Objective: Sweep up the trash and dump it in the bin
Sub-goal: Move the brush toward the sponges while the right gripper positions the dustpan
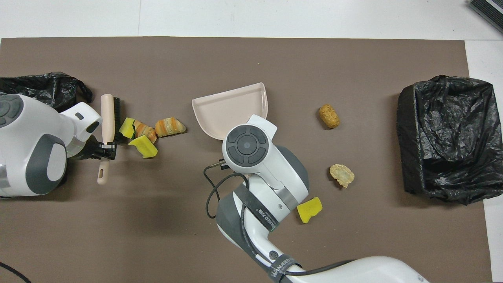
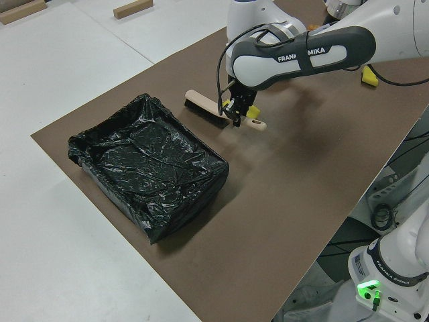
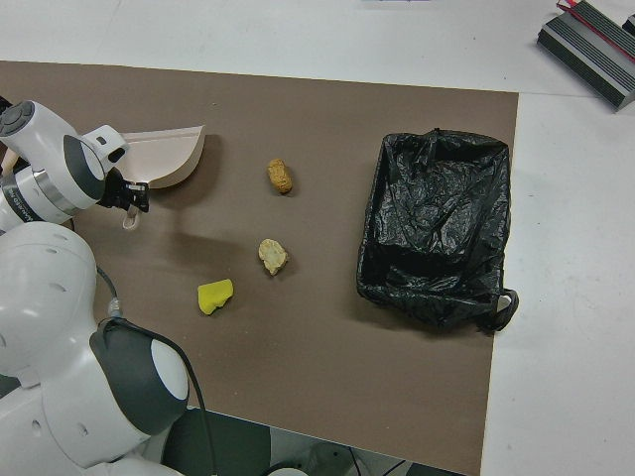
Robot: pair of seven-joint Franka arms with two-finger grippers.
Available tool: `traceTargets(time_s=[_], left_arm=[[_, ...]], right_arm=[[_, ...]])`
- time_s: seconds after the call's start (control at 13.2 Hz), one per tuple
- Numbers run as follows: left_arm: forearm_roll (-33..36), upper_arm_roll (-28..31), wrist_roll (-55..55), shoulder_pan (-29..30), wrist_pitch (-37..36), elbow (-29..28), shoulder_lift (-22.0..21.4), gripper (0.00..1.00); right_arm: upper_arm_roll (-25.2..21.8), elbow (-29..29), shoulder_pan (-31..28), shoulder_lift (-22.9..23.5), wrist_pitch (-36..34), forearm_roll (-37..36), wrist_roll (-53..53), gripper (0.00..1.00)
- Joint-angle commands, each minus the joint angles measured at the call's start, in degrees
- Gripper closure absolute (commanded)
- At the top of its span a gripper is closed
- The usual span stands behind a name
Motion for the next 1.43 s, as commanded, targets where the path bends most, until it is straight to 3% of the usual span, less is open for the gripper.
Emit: traceTargets(time_s=[0.0, 0.45, 0.91, 1.36], left_arm=[[-0.11, 0.54, -3.01, -1.68, -0.13, -4.21, -3.55, 1.0], [-2.12, 0.27, -9.86, -6.34, 0.13, -4.58, -3.82, 1.0], [-3.8, 0.19, -13.13, -10.03, 1.45, -4.84, -3.91, 1.0], [-7.3, 0.19, -16.47, -14.33, 5.23, -5.11, -2.68, 1.0]], right_arm=[[0.59, -1.74, -3.03, -2.2, 0.46, 0.25, -12.12, 1.0], [0.24, -1.91, -5.41, -2.73, 0.28, -1.15, -41.3, 1.0], [0.24, -2.0, -9.02, -2.29, 0.37, -5.9, -63.37, 1.0], [0.33, -2.35, -9.46, -2.64, -2.44, -9.51, -70.78, 1.0]])
